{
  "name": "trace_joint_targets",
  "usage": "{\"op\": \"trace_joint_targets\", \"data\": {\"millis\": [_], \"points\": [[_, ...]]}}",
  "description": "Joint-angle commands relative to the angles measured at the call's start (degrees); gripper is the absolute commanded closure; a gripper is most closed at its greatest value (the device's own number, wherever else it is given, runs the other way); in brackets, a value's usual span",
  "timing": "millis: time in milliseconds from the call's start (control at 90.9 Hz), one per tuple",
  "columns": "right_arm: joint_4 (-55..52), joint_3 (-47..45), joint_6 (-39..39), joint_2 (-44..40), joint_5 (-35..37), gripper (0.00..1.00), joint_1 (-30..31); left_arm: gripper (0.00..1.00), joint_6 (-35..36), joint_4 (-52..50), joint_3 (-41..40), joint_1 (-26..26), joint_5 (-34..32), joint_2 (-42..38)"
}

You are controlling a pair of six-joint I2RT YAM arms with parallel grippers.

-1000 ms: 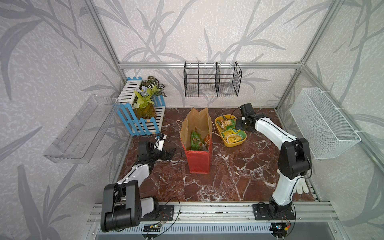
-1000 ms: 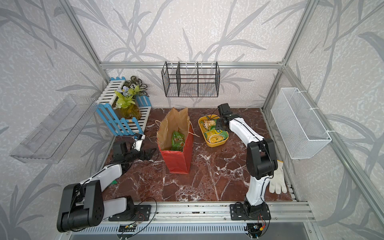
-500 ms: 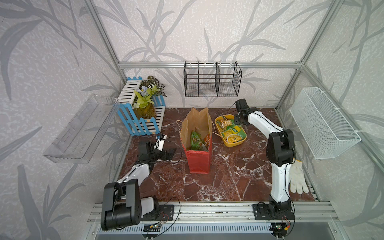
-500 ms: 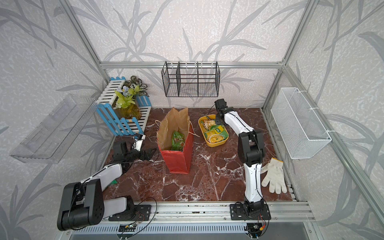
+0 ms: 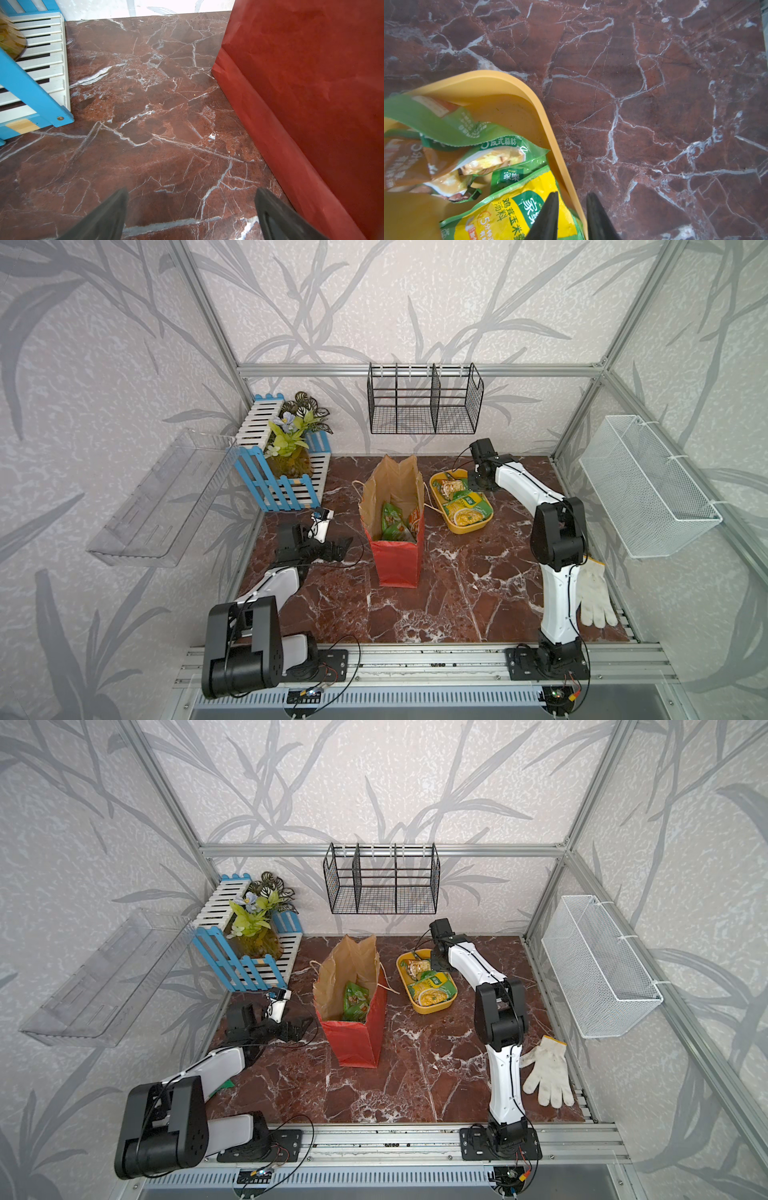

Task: Place the condiment packets inside the bag
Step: Pick up the condiment packet from the storage box.

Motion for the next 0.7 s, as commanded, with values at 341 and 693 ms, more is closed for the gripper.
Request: {"op": "trace_joint_targets", "data": {"millis": [341, 693], "points": [[-2.7, 3.3, -1.5, 2.9, -0.3, 0.83, -0.3, 0.01, 0.5, 0.8, 0.7, 0.2, 0.0, 0.5], [-4.3, 5.0, -0.7, 2.0, 0.1, 1.0, -0.6, 0.01, 0.5, 0.8, 0.8, 0.2, -0.1, 0.4]]}}
